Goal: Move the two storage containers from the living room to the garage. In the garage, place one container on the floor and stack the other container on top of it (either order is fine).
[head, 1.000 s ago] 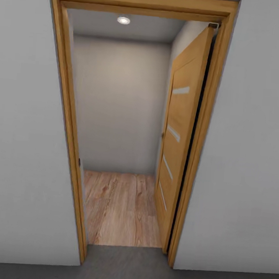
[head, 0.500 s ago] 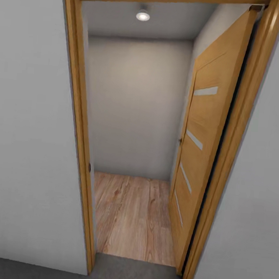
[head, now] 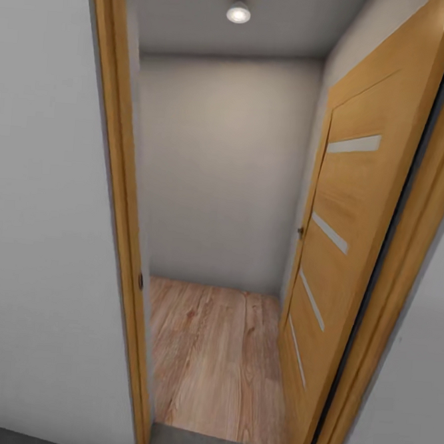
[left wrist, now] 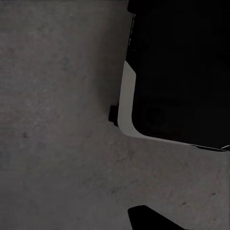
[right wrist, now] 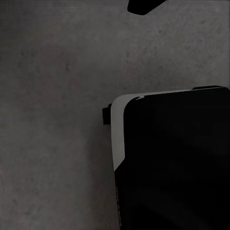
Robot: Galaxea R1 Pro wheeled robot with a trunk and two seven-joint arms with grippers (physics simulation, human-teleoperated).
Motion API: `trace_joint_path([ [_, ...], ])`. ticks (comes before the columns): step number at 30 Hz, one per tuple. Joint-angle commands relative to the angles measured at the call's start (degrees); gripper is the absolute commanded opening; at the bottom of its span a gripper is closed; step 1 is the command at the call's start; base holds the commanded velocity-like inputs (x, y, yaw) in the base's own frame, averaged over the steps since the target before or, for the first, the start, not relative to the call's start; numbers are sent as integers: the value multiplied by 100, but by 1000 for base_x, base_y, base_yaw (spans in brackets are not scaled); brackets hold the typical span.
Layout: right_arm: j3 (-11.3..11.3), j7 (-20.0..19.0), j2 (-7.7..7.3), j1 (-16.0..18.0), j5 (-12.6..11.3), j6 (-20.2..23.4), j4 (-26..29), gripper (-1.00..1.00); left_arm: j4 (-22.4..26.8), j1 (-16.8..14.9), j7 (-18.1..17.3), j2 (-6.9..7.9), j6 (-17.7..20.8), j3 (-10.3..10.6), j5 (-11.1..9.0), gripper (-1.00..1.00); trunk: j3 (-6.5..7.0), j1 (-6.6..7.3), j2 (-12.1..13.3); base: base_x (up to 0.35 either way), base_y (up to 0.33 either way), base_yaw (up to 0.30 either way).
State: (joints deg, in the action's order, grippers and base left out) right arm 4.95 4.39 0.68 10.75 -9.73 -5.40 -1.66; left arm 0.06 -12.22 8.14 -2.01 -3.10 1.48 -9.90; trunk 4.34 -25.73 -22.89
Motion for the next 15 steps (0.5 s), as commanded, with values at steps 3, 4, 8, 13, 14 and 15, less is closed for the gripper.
trace_joint_path([
  [3,50,10,3,6,-56,-32,-17,100,-3,-1,12,-2,-23,19,-47,100,-2,-5,-3,324,0,0],
  [4,50,10,3,6,-56,-32,-16,100,-1,-2,12,-2,-25,19,-50,100,-2,-5,-3,324,0,0],
  [8,50,10,3,6,-55,-45,-18,100,3,-2,12,6,-36,19,-54,100,-2,-5,-3,324,0,0],
  [13,50,10,3,6,-55,-56,-18,100,1,-2,12,5,-41,19,-55,100,-2,-5,-3,324,0,0],
  [14,50,10,3,6,-55,-55,-18,100,2,-3,12,4,-41,19,-55,100,-2,-5,-3,324,0,0],
  [15,52,10,3,6,-55,-54,-18,100,0,-2,12,3,-41,19,-55,100,-2,-5,-3,324,0,0],
])
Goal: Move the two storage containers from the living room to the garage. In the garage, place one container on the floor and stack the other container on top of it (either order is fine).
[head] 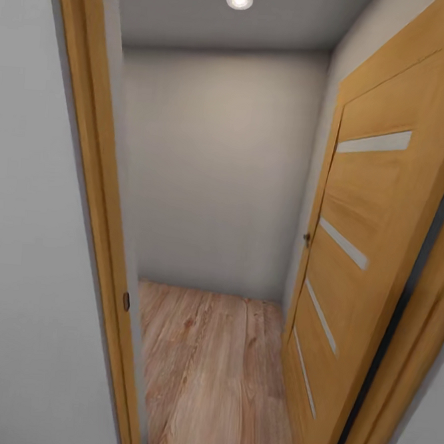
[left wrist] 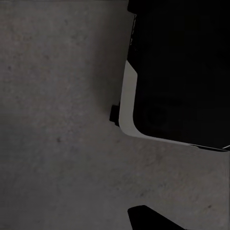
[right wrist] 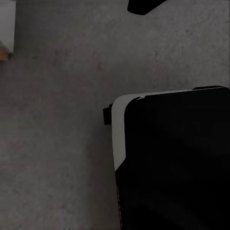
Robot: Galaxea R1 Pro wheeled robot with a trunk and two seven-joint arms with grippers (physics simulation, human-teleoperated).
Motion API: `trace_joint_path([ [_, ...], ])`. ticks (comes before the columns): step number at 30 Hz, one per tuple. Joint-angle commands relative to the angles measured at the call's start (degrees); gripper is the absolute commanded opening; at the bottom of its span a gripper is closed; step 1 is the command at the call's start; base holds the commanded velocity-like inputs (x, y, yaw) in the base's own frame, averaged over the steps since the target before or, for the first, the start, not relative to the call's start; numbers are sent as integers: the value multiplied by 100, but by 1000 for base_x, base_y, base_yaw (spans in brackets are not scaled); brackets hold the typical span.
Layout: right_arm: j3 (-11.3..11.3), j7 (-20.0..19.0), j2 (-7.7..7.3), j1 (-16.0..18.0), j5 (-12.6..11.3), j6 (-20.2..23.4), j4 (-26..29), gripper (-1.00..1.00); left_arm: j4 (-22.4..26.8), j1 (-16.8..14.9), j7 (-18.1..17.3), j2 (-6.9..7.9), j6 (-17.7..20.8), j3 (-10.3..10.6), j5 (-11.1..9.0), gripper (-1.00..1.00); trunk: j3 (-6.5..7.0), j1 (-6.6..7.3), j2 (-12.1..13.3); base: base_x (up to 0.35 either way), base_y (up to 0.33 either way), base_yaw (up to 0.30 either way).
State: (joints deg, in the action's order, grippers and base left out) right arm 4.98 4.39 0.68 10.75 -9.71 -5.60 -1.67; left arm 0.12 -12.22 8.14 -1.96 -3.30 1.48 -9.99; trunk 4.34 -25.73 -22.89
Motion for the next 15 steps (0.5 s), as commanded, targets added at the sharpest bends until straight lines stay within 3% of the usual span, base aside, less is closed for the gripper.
trace_joint_path([
  [1,52,10,3,6,-58,-29,-18,100,-5,-3,12,-4,-21,18,-47,100,-2,-5,-3,324,0,0],
  [15,56,10,3,6,-58,-28,-18,100,-5,-4,12,-6,-22,18,-47,100,-2,-5,-3,324,0,0],
])
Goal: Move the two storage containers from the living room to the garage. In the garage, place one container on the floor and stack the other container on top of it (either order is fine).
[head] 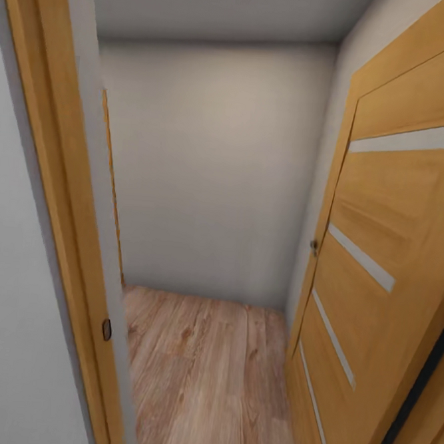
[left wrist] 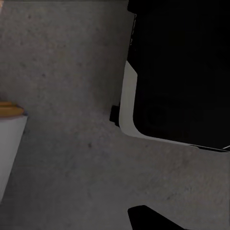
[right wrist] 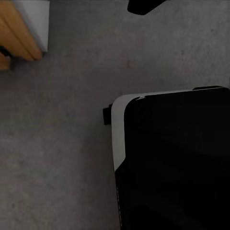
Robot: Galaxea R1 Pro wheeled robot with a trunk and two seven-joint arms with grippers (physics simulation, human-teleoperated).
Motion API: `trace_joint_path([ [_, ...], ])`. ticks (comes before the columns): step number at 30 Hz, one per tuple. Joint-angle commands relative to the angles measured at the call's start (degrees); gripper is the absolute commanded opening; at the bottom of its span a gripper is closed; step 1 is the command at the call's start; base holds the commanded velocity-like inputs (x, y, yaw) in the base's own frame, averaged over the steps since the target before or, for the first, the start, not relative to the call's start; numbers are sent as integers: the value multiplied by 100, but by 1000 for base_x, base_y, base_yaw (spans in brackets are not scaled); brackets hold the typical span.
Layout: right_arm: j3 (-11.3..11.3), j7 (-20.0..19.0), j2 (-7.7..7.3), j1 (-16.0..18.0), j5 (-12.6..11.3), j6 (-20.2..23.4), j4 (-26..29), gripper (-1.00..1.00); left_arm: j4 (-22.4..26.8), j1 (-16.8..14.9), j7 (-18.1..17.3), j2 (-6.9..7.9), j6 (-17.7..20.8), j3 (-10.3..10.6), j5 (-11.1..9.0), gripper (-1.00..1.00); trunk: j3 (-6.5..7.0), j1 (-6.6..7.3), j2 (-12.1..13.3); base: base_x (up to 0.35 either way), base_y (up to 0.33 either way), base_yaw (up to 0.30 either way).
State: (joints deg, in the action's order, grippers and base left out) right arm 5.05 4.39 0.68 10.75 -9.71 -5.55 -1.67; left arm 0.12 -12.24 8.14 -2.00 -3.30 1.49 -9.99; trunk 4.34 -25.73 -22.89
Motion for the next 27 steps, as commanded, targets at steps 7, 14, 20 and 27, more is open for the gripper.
trace_joint_path([
  [7,42,10,3,6,-64,-26,-18,100,-7,-1,12,-2,-28,18,-44,100,-2,-5,-3,324,0,-94],
  [14,43,10,3,6,-66,-25,-18,100,-9,0,12,-2,-31,18,-43,100,-2,-5,-3,324,0,-227],
  [20,47,10,3,6,-66,-19,-18,100,-11,-2,12,-2,-34,18,-43,100,-2,-5,-3,324,0,-63],
  [27,49,9,3,6,-58,-20,-18,100,-11,0,12,-2,-37,18,-41,100,-2,-5,-3,324,0,-5],
])
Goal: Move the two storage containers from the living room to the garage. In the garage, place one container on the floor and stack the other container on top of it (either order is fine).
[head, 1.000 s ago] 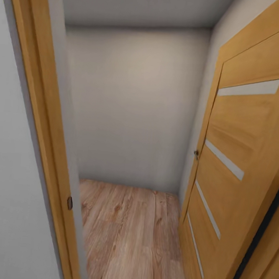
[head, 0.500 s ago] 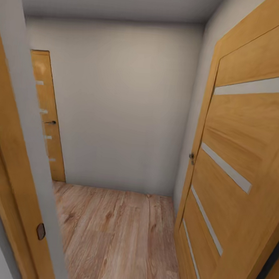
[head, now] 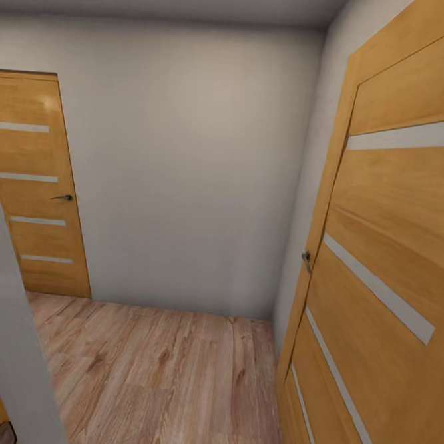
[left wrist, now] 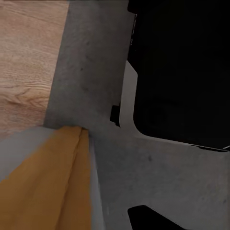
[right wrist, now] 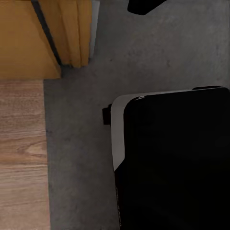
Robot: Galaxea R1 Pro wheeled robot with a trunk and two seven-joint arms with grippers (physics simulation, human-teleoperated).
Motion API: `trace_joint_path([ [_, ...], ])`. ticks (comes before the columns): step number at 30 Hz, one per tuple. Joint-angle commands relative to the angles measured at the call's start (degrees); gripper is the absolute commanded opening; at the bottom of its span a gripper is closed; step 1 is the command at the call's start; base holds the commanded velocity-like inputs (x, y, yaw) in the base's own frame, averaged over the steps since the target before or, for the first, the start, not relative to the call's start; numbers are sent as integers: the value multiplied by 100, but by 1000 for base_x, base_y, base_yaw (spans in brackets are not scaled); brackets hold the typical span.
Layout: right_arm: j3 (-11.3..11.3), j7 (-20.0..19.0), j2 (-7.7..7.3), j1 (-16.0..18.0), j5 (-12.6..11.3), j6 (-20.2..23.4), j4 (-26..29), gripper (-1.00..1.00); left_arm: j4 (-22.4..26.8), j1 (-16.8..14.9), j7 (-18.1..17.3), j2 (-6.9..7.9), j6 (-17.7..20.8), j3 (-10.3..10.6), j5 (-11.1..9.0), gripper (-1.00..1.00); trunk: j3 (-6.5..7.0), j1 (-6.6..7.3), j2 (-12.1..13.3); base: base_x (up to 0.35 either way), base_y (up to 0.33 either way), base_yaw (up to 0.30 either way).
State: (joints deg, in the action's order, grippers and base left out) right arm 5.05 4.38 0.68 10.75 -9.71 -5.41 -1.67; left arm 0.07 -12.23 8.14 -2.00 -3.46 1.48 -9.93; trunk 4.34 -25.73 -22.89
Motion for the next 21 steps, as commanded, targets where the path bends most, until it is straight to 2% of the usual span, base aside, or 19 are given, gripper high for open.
trace_joint_path([
  [1,49,10,3,6,-57,-35,-18,100,-6,-1,12,-2,-22,19,-46,100,-2,-5,-3,324,-5,-1],
  [7,49,10,3,6,-57,-39,-18,100,-6,-4,12,-9,-57,19,-44,100,-2,-5,-3,259,-55,0],
  [21,48,10,3,6,-57,-39,-18,100,0,-2,21,-19,-75,19,-44,100,-2,-5,-3,17,-5,0],
])
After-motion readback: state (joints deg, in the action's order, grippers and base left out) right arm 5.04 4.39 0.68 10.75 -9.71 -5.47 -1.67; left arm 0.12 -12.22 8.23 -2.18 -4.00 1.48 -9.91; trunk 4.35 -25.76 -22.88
